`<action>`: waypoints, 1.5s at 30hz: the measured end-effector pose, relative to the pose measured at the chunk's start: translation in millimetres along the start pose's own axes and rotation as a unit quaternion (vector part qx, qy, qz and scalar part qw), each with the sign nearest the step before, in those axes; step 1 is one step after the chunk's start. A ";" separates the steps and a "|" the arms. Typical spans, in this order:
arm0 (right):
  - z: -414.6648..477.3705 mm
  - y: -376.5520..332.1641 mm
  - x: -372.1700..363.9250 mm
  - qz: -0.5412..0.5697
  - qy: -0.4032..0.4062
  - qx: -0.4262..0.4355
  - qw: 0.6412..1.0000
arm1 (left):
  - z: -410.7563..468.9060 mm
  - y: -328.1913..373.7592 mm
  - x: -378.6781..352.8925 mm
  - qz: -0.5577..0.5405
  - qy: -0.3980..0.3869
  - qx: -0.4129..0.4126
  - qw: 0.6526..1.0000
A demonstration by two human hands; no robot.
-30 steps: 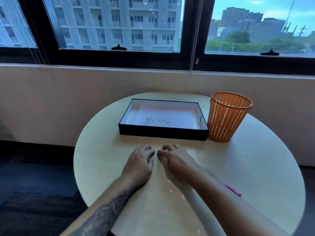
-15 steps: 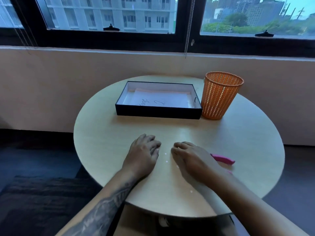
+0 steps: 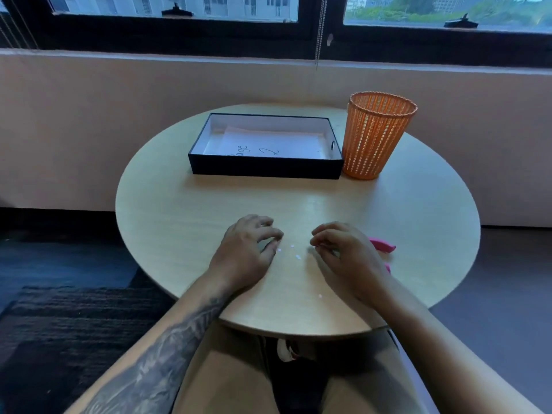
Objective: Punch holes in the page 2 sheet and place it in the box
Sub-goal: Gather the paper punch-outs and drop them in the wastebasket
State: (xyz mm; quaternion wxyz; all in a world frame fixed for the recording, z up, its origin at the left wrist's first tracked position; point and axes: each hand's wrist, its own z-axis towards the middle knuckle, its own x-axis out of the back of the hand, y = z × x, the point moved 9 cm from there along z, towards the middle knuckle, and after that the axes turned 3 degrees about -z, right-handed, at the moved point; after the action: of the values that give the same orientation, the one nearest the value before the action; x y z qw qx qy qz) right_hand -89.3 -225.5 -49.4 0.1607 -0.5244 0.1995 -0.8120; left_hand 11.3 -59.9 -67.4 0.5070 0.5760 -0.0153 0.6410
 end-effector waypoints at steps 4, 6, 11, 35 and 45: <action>-2.0 -7.0 -1.4 -0.017 -0.006 0.017 1.000 | 1.2 0.7 0.9 -0.002 0.002 0.005 1.000; -3.3 -5.4 0.8 -0.004 -0.011 0.010 1.000 | 0.3 1.5 0.3 0.000 -0.002 0.004 1.000; -21.5 -6.2 6.0 -0.031 -0.097 0.014 0.995 | 0.0 -1.1 -0.6 -0.001 -0.009 0.008 1.000; -12.2 -11.0 2.1 -0.023 0.054 -0.010 0.998 | -4.6 4.2 4.7 -0.061 0.009 -0.010 0.998; -13.0 -15.1 1.0 -0.028 0.037 -0.010 0.999 | -7.5 18.5 -8.8 -0.014 -0.079 -0.081 0.993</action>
State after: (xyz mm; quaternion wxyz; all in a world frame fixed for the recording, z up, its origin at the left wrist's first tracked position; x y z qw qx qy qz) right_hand -102.4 -210.8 -46.1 0.1251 -0.5014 0.1987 -0.8328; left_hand -8.1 -70.0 -66.1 0.5582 0.5819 -0.0997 0.5830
